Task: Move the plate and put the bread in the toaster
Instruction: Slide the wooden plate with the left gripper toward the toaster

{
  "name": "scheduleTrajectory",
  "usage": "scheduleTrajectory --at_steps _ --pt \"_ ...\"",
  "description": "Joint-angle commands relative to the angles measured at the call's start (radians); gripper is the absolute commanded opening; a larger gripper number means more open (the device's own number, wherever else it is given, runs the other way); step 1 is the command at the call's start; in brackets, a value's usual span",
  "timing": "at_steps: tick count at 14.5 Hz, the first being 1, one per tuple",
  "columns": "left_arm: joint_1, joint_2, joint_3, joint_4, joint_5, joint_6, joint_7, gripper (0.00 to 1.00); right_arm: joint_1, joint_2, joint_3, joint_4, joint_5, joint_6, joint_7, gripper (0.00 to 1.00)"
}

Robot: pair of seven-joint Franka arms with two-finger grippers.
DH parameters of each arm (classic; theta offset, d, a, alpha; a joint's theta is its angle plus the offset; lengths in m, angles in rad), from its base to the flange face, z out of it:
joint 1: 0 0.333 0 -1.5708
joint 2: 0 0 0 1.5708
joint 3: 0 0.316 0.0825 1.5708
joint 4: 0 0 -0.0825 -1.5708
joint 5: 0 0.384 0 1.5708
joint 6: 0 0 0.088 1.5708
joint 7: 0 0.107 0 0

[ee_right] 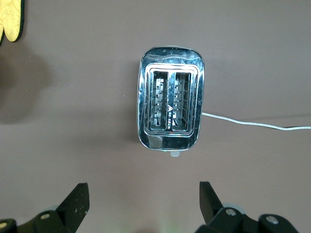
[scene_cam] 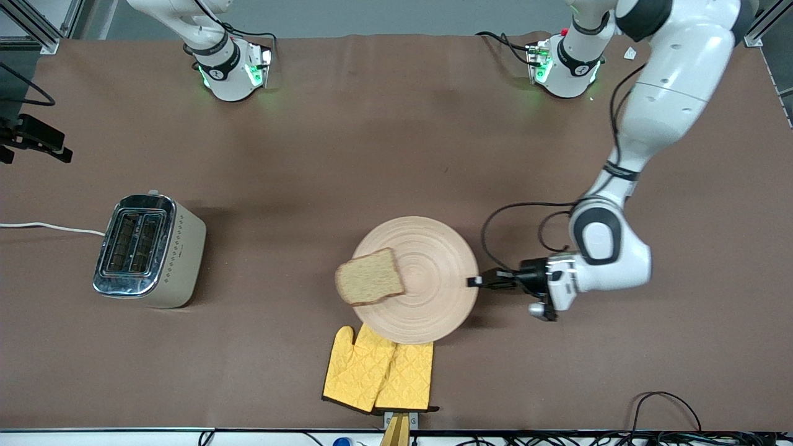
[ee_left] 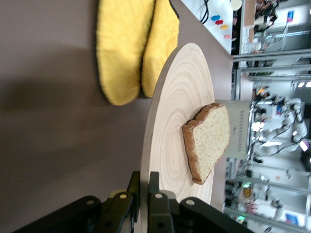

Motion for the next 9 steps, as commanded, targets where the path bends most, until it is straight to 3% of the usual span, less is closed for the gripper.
scheduleTrajectory --at_steps 1,3,9 --pt "-0.14 0.022 -0.001 0.01 -0.176 0.118 -0.006 0.0 0.04 -0.003 0.001 0.009 -0.023 -0.018 0.017 1.0" --pt "-0.226 0.056 -0.002 0.036 -0.23 0.219 0.003 0.0 0.039 -0.001 0.001 0.013 -0.02 -0.01 0.02 1.0" --pt "-0.354 0.151 -0.002 0.127 -0.269 0.318 0.015 0.0 0.045 0.002 -0.001 0.006 -0.02 -0.027 0.017 1.0"
